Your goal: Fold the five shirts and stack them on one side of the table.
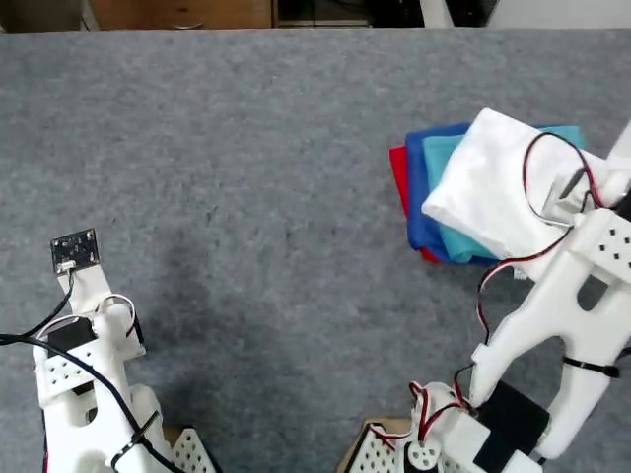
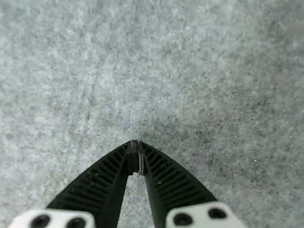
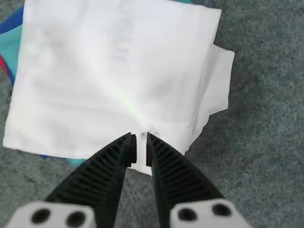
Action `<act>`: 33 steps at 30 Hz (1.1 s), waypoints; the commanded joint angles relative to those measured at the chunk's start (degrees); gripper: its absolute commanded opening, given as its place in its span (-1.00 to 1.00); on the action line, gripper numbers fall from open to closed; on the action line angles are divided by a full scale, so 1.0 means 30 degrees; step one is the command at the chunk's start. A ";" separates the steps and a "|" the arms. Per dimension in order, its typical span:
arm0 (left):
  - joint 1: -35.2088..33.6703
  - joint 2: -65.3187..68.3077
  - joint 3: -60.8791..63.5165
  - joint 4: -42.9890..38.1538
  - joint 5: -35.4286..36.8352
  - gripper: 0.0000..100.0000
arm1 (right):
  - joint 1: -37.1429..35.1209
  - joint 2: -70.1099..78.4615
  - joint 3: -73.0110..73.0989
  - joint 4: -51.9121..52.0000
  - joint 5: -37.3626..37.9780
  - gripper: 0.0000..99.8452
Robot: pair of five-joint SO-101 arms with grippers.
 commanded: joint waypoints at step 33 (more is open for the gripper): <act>0.6125 -0.0278 -0.0498 0.0000 0.0762 -0.96 | -1.2615 -2.5978 2.9114 -0.8908 0.4073 -0.96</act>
